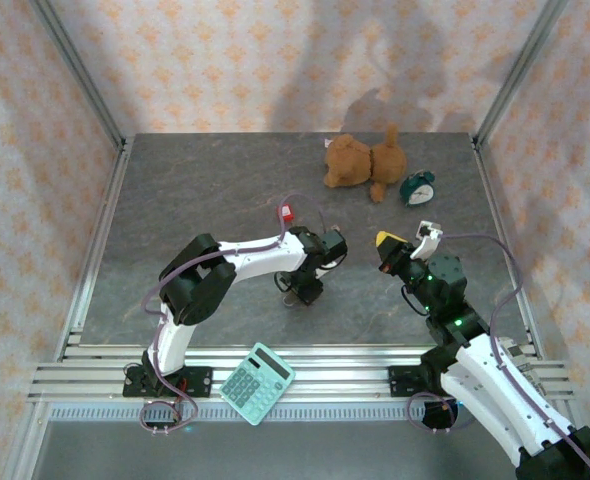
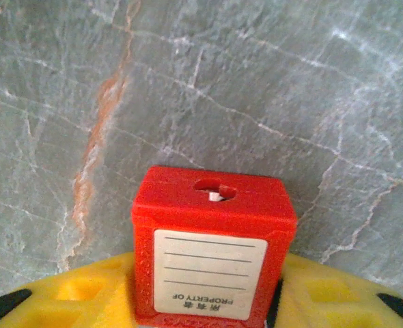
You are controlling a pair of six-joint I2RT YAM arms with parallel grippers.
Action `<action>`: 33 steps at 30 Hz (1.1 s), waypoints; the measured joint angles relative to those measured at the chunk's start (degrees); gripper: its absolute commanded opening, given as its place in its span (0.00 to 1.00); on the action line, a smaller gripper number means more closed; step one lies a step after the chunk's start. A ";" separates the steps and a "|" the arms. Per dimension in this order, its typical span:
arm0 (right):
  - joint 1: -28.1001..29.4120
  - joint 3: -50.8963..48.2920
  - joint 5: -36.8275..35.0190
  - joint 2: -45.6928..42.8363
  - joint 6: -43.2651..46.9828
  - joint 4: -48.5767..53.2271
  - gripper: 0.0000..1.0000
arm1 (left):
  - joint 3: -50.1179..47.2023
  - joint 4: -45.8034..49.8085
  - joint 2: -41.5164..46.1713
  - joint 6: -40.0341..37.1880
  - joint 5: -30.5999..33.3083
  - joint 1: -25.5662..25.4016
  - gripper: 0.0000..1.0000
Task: Unlock with the key
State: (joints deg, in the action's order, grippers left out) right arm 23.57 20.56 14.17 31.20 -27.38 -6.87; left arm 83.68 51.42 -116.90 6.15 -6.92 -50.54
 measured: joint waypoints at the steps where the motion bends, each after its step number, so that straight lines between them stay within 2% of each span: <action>1: 0.00 -0.07 0.00 0.00 0.00 0.00 0.03 | 0.00 -0.04 0.00 0.00 -0.11 0.00 0.46; 3: 0.00 -0.13 0.00 0.00 0.00 0.02 0.03 | 0.00 -0.13 0.00 -0.11 -0.11 0.02 0.46; 9: 0.00 -0.26 0.00 -0.42 0.00 0.02 0.03 | 0.00 -0.24 0.00 -0.42 -0.15 0.02 0.37; 12: 0.00 -0.26 0.00 -0.57 0.00 0.02 0.03 | -0.98 -1.33 0.83 -0.68 -0.11 0.02 0.37; 17: 0.00 -0.26 0.33 -0.33 -0.02 0.02 0.03 | -8.83 -8.92 9.16 -1.66 1.84 0.33 0.34; 22: 0.44 -0.26 1.01 2.40 0.00 -0.11 0.03 | -21.79 -25.77 26.51 -3.50 3.45 -0.04 0.33; 25: 1.86 -0.22 1.31 3.91 0.00 -0.15 0.03 | -30.12 -39.19 34.14 -5.33 3.56 -1.25 0.35; 28: 3.85 0.15 1.33 4.46 0.20 -0.48 0.03 | -40.00 -53.55 38.47 -8.00 3.43 -2.95 0.34; 33: 6.56 1.77 1.49 5.42 0.44 -1.42 0.03 | -47.78 -65.46 38.99 -11.96 4.72 -5.14 0.31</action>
State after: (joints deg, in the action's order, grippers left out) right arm 30.13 22.33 15.66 36.62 -26.94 -8.29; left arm 35.90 -14.04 -77.91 -5.80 -2.20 -55.68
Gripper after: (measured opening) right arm 0.043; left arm 0.363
